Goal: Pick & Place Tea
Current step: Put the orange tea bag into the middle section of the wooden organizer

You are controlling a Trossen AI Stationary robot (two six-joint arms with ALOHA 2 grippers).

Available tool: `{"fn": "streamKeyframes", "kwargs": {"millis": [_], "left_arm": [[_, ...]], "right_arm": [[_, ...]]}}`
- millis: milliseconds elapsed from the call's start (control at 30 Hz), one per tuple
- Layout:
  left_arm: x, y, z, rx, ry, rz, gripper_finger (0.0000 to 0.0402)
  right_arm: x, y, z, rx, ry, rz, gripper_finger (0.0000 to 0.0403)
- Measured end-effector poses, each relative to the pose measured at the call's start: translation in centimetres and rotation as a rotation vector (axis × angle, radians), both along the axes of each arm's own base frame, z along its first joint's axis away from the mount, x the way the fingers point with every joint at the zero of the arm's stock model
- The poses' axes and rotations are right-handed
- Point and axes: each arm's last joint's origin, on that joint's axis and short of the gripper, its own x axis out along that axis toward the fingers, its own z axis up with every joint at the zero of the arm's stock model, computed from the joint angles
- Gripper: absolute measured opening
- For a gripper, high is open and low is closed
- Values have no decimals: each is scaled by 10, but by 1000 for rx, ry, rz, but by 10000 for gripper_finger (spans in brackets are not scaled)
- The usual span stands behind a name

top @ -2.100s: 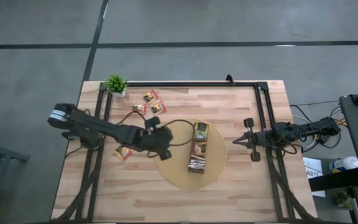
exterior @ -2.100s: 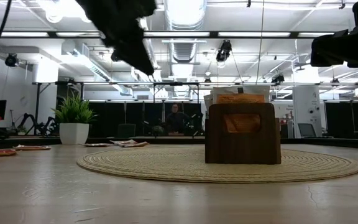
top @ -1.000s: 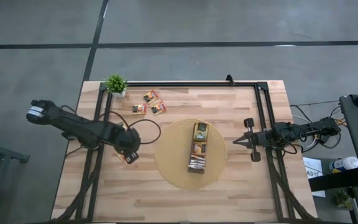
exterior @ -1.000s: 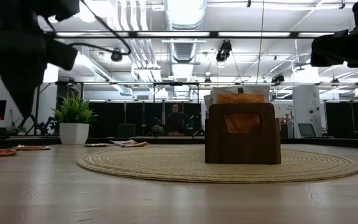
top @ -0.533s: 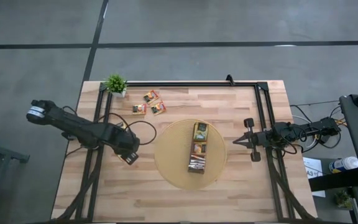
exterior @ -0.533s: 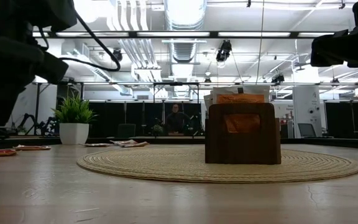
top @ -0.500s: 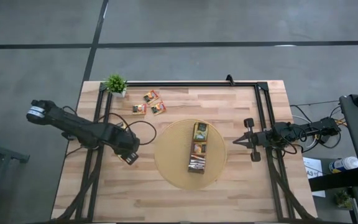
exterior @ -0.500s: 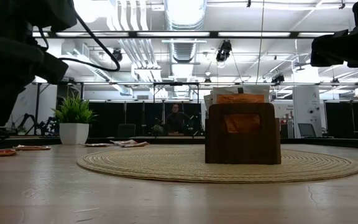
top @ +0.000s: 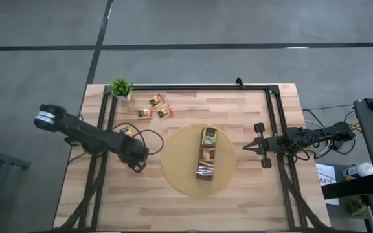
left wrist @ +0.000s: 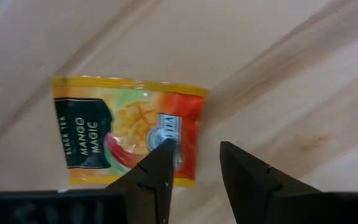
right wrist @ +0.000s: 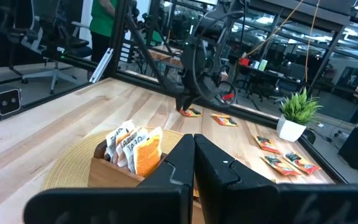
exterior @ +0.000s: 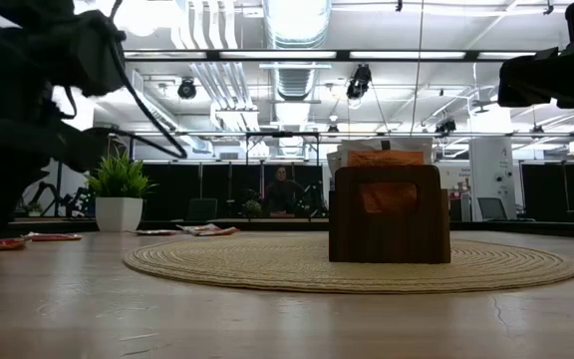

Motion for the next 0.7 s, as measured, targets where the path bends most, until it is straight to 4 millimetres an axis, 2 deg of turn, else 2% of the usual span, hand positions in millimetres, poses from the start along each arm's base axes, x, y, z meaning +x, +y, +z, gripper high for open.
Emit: {"fn": "streamKeyframes", "kwargs": {"millis": [200,433,700], "left_arm": [[1,-1,-13,6,84,4,102],[7,-2,-9,-6,79,-52,10],[25,-5,12,28,-23,-191,1]], "right_arm": [[0,0,0,0,0,0,8],[0,0,0,0,0,0,9],[0,0,0,0,0,0,8]]}}
